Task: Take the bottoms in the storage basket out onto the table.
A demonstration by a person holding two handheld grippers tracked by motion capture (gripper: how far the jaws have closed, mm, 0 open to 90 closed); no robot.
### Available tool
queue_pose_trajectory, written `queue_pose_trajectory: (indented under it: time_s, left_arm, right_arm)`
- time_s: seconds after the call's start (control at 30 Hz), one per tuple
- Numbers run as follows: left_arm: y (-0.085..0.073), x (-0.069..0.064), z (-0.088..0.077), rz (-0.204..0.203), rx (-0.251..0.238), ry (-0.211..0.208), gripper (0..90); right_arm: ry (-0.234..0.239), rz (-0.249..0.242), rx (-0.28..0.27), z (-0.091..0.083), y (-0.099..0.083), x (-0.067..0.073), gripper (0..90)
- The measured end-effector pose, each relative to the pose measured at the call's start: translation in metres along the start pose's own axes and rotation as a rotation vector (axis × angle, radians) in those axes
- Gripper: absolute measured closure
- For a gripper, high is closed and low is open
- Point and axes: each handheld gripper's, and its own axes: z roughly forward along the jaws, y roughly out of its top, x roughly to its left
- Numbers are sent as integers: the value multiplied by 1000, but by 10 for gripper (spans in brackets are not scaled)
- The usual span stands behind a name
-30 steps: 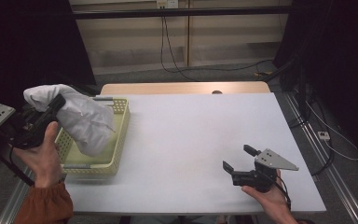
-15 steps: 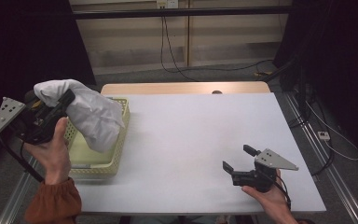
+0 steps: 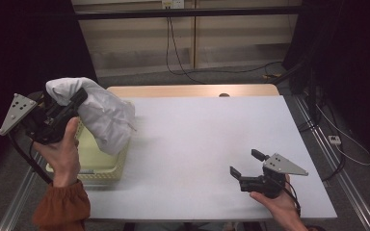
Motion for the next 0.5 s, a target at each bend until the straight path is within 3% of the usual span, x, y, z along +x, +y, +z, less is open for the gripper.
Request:
queue_pose_trajectory:
  time_s: [0.5]
  left_arm:
    - [5,-11,15,-1,8,-54,802]
  right_arm:
    - [2,-1,0,0,0,0,38]
